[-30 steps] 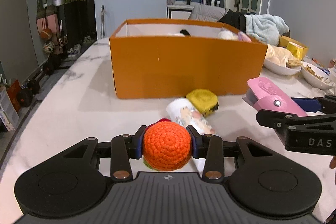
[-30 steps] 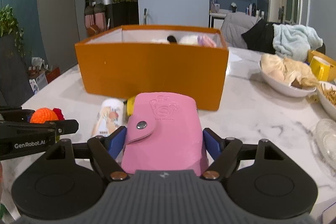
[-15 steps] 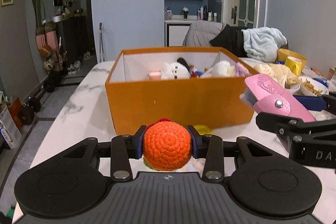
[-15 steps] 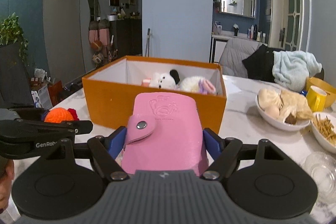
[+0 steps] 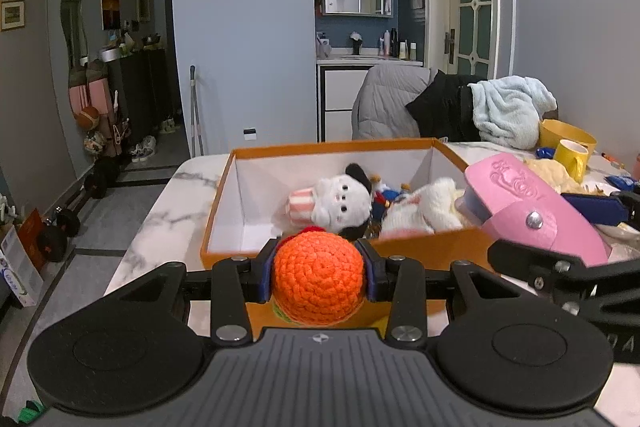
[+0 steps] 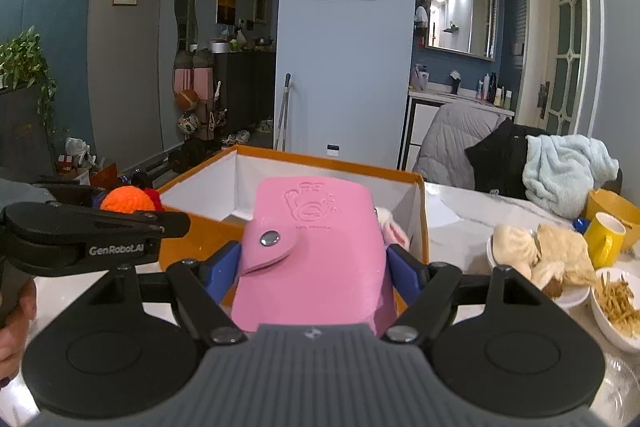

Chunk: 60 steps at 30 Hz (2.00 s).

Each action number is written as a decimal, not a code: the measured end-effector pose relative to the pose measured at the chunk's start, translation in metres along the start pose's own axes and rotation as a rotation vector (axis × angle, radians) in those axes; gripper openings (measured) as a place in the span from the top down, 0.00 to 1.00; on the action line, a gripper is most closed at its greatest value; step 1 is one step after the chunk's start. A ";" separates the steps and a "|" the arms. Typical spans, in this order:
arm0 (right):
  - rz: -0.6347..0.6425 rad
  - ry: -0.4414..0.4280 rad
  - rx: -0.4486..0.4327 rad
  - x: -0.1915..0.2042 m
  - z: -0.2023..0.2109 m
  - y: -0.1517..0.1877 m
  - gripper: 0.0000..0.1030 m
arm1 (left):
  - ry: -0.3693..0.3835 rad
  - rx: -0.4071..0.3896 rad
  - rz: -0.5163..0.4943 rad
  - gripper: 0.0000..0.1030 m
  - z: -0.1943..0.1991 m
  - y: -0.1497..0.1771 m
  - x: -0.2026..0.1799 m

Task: Organize objects

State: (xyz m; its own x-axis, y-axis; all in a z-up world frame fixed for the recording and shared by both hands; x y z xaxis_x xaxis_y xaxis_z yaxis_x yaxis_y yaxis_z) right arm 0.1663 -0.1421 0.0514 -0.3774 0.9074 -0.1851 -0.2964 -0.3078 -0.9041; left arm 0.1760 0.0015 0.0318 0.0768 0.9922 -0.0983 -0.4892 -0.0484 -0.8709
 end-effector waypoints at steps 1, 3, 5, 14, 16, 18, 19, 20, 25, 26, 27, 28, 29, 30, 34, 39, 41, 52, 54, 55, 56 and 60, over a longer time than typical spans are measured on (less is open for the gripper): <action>0.004 -0.004 0.001 0.000 -0.003 -0.003 0.24 | 0.000 -0.005 -0.004 0.55 -0.003 -0.005 0.000; 0.006 -0.010 0.004 -0.002 -0.011 -0.009 0.24 | -0.005 -0.021 -0.013 0.55 -0.007 -0.015 0.000; 0.009 -0.013 0.005 -0.006 -0.020 -0.016 0.24 | -0.015 -0.034 -0.018 0.55 -0.015 -0.027 0.000; 0.002 -0.031 0.063 -0.029 -0.088 -0.046 0.23 | -0.052 0.021 0.013 0.55 -0.081 -0.066 0.015; 0.006 -0.031 0.084 -0.032 -0.103 -0.048 0.23 | -0.057 0.071 0.035 0.55 -0.101 -0.065 0.021; 0.003 -0.040 0.107 -0.034 -0.118 -0.050 0.23 | -0.060 0.116 0.050 0.55 -0.117 -0.063 0.023; 0.000 -0.049 0.121 -0.035 -0.126 -0.050 0.23 | -0.063 0.132 0.052 0.55 -0.124 -0.062 0.024; -0.001 -0.054 0.132 -0.036 -0.132 -0.050 0.23 | -0.067 0.149 0.053 0.55 -0.131 -0.061 0.025; -0.003 -0.083 0.195 -0.036 -0.160 -0.049 0.24 | -0.085 0.224 0.045 0.55 -0.156 -0.053 0.030; -0.003 -0.086 0.208 -0.035 -0.164 -0.047 0.23 | -0.086 0.242 0.048 0.55 -0.160 -0.051 0.031; -0.002 -0.087 0.219 -0.035 -0.168 -0.046 0.23 | -0.088 0.262 0.053 0.55 -0.163 -0.049 0.032; 0.003 -0.090 0.232 -0.034 -0.171 -0.044 0.23 | -0.086 0.280 0.061 0.55 -0.166 -0.047 0.034; 0.007 -0.092 0.242 -0.033 -0.174 -0.044 0.23 | -0.085 0.293 0.066 0.55 -0.167 -0.045 0.035; 0.012 -0.095 0.253 -0.032 -0.177 -0.042 0.23 | -0.087 0.308 0.068 0.55 -0.168 -0.043 0.037; 0.041 -0.089 0.284 -0.027 -0.182 -0.036 0.23 | -0.094 0.348 0.053 0.55 -0.172 -0.036 0.037; 0.069 -0.078 0.305 -0.028 -0.187 -0.036 0.23 | -0.098 0.397 0.051 0.55 -0.179 -0.032 0.036; 0.091 -0.074 0.313 -0.026 -0.189 -0.035 0.23 | -0.113 0.419 0.033 0.55 -0.185 -0.031 0.032; 0.189 -0.068 0.363 -0.012 -0.204 -0.028 0.25 | -0.139 0.504 -0.026 0.55 -0.194 -0.021 0.026; 0.204 -0.070 0.370 -0.010 -0.205 -0.026 0.25 | -0.143 0.519 -0.036 0.55 -0.195 -0.019 0.025; 0.214 -0.070 0.374 -0.009 -0.206 -0.025 0.25 | -0.144 0.526 -0.041 0.55 -0.196 -0.018 0.025; 0.221 -0.071 0.378 -0.009 -0.207 -0.025 0.25 | -0.146 0.532 -0.044 0.55 -0.196 -0.017 0.025; 0.235 -0.077 0.389 -0.007 -0.208 -0.024 0.25 | -0.158 0.575 -0.055 0.55 -0.199 -0.012 0.025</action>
State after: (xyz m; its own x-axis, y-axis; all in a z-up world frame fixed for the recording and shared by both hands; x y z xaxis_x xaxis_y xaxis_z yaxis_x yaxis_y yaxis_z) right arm 0.3581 -0.0819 -0.0059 -0.5333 0.7808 -0.3255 -0.4965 -0.6004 -0.6269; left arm 0.3568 0.0039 -0.0563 0.0067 0.9987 0.0502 -0.8832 0.0295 -0.4680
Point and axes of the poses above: each gripper's, at about its wrist camera, not at the fingertips, and z roughly against the way its jaws point, x to its left, y to its underside, the point moved 9 cm from there along -z, roughly the way its jaws point, and after that the axes turned 8 degrees about z, right-handed, at the moved point
